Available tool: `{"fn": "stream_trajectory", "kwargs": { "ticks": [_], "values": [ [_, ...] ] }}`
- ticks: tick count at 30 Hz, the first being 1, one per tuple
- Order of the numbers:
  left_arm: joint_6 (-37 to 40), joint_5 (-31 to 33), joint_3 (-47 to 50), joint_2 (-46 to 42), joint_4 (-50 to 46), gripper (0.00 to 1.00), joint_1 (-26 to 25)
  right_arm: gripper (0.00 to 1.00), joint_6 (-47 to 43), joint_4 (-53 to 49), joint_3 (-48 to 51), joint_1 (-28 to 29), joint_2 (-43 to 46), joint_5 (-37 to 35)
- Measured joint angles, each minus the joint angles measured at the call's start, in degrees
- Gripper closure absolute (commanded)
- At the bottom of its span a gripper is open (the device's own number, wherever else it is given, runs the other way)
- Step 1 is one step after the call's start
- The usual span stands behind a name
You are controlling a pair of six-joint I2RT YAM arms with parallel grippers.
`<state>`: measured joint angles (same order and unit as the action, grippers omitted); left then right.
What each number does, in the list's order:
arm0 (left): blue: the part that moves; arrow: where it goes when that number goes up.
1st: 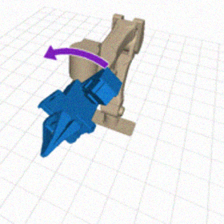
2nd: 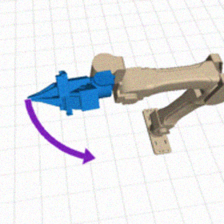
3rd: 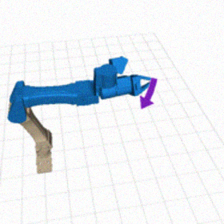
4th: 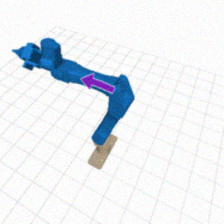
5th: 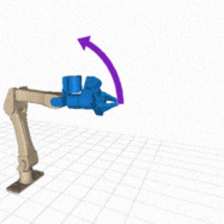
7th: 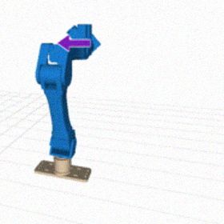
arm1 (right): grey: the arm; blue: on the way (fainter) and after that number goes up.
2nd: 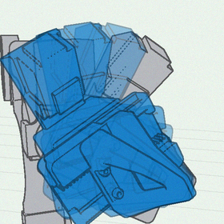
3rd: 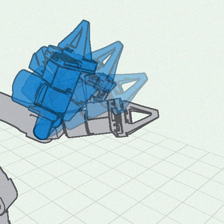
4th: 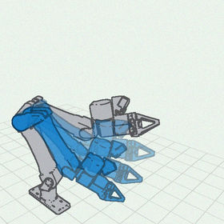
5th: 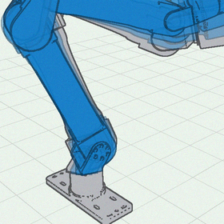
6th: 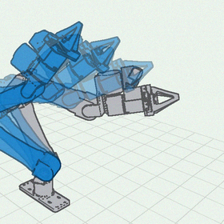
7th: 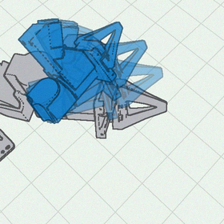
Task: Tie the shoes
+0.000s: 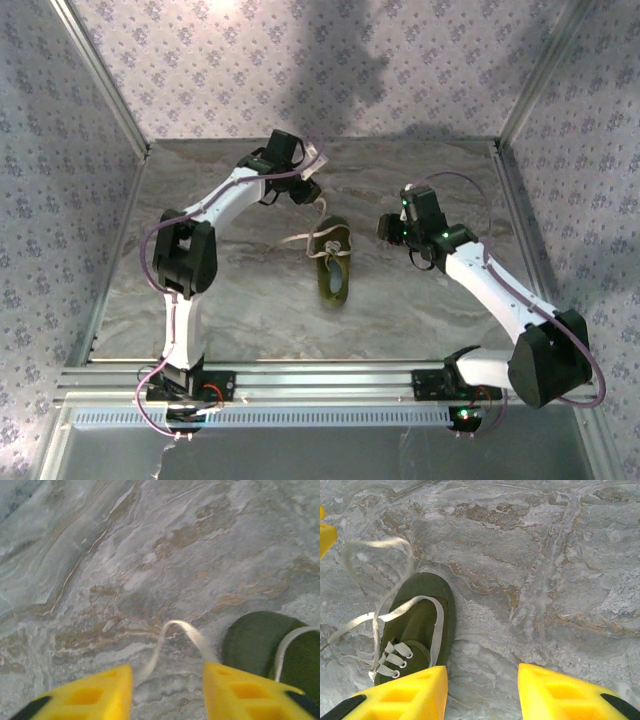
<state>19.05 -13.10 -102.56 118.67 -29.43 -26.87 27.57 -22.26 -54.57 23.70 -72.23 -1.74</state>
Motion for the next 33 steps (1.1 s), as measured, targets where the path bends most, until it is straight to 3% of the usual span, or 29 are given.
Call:
{"fn": "stream_trajectory", "kwargs": {
  "ticks": [4,8,13,17,33],
  "values": [
    [-4.11,2.23,0.55,-0.5,0.2,0.49,1.75,0.57,-0.02,0.0,0.0,0.0,0.09,0.02],
    [-6.97,1.9,9.29,-6.21,0.59,0.56,2.62,0.57,-0.11,0.0,0.0,0.33,0.09,0.0],
    [-7.37,-0.09,21.27,-14.4,-0.46,0.59,0.63,0.57,-0.28,0.0,0.0,0.74,-0.09,0.0],
    [-6.91,-1.49,26.6,-15.61,-1.27,0.59,-1.2,0.57,-0.48,0.0,0.0,0.98,-0.63,0.04],
    [-0.79,-4.55,21.0,-5.6,-8.79,0.56,0.59,0.58,-0.66,-1.51,0.0,1.2,-0.22,0.0]
  ]
}}
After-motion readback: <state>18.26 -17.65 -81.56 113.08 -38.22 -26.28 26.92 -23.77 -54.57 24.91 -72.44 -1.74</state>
